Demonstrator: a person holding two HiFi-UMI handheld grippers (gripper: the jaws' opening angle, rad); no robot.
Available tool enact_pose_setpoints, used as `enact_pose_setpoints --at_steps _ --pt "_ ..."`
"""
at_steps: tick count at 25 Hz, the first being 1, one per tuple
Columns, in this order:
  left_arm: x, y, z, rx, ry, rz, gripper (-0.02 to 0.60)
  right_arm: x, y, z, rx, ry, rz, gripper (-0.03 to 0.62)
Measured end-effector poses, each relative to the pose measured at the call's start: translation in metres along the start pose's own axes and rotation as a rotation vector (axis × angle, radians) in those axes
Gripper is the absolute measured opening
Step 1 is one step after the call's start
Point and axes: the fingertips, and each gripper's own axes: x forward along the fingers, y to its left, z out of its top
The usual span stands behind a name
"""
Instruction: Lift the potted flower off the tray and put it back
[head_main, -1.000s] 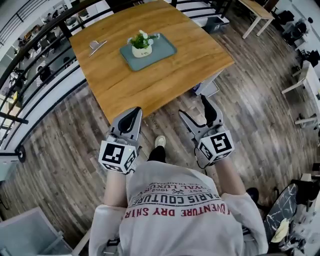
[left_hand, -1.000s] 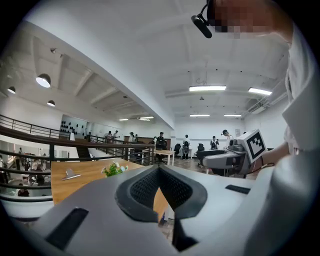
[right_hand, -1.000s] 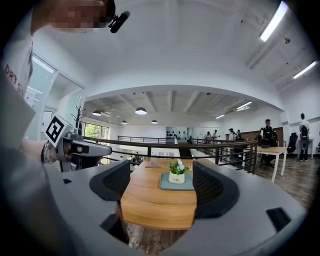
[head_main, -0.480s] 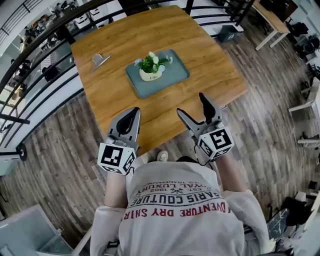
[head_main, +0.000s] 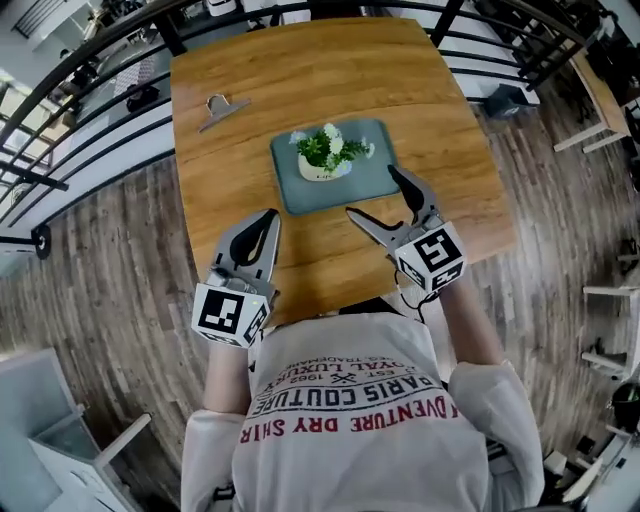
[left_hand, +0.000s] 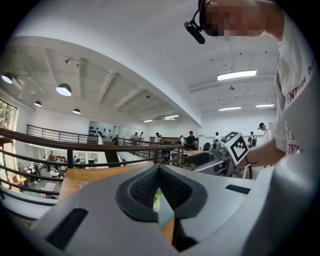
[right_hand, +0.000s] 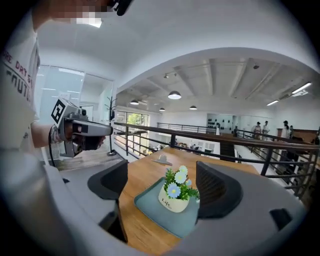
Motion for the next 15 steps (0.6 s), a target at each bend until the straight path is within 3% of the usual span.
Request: enact_pose_setpoints --at_steps 8,15 --pt "0.047 0.027 -0.013 -0.041 -0.004 0.221 0.012 0.069 -0.053 -0.039 -0.106 0.142 0.304 0.413" --pt "0.079 0.033 -0.048 -0.080 0.075 0.355 0.012 0.111 -0.070 -0.087 -0.235 0.279 0.554 0.440"
